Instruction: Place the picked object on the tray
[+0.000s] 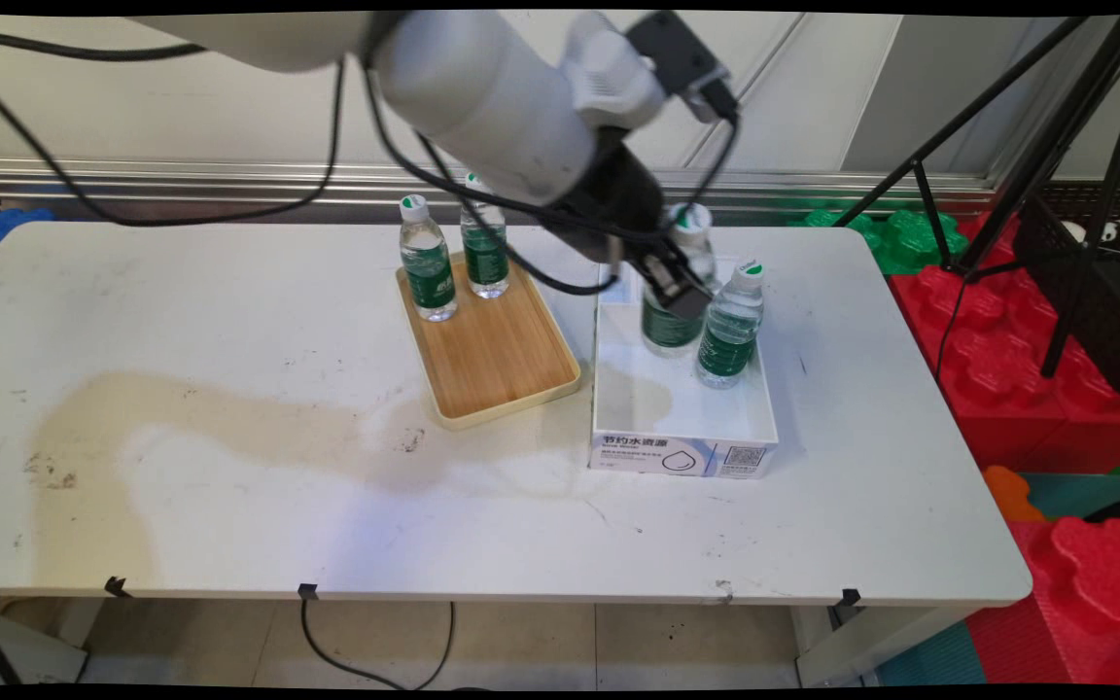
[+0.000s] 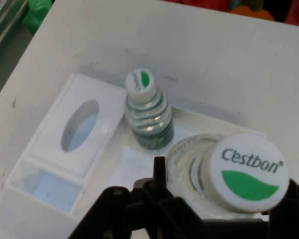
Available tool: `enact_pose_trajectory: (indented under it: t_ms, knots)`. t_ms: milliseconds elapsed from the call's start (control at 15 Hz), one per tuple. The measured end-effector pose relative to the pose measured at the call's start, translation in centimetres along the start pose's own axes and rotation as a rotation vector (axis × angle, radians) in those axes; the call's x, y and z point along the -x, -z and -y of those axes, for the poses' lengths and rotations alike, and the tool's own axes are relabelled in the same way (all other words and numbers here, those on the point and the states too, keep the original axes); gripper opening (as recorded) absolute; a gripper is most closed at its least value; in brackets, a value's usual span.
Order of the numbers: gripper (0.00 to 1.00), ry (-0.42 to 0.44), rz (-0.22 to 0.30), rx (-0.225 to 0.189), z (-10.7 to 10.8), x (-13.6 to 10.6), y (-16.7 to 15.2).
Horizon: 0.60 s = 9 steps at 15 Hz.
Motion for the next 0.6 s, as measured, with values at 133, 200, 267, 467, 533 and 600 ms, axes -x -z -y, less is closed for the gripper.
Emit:
enact_pose_trajectory:
  t_ms: [133, 200, 267, 467, 533, 600]
  knots:
    - [0.00, 0.013, -0.001, -0.007, 0.9, 1.1, 1.9]
    - [0.00, 0.022, -0.001, -0.013, 1.3, 1.5, 2.5]
    - [0.00, 0.037, -0.002, -0.023, 1.9, 2.0, 3.2]
    - [0.00, 0.080, 0.005, -0.063, 4.0, 3.3, 4.2]
    - [0.00, 0.092, 0.010, -0.078, 4.8, 3.8, 4.3]
    - [0.00, 0.103, 0.016, -0.090, 5.4, 4.2, 4.3]
